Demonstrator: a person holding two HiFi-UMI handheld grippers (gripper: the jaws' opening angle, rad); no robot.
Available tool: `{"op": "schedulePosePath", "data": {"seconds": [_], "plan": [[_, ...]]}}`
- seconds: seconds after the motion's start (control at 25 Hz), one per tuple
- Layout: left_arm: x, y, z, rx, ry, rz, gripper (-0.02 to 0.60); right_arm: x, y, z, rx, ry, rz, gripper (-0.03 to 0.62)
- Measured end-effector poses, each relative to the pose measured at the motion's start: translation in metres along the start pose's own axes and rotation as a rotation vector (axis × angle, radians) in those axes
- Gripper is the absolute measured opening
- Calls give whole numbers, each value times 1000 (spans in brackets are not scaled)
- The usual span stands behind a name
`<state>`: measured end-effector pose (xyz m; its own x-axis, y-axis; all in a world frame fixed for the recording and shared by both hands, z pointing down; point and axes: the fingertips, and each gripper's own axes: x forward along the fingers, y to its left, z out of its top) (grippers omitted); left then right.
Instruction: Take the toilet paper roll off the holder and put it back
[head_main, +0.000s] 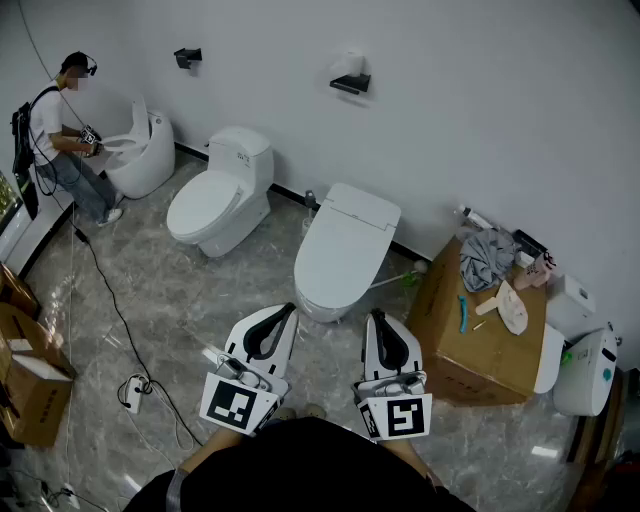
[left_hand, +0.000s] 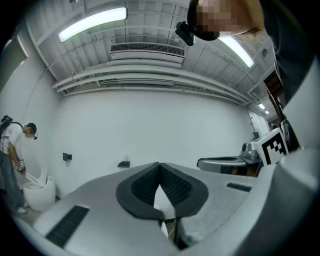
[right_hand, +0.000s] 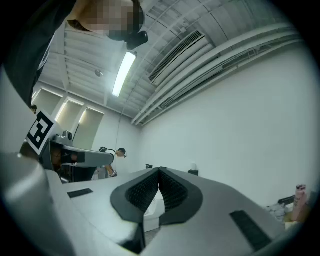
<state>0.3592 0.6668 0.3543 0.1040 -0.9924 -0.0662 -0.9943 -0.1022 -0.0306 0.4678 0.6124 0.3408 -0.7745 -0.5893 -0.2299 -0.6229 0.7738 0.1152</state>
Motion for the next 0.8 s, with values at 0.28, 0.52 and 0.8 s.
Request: {"op": "schedulePosePath", "data": {"seconds": [0.28,0.52,0.8], "plan": [[7,-5,-3,2,4,10,6,1,-10,-6,-18,20,0,21],[12,-8,-3,36,-15,29,6,1,-19,-6,-8,-4,18,21],[16,-8,-8,7,-57,52,6,4,-19,-12,23,-4,60,23]]}}
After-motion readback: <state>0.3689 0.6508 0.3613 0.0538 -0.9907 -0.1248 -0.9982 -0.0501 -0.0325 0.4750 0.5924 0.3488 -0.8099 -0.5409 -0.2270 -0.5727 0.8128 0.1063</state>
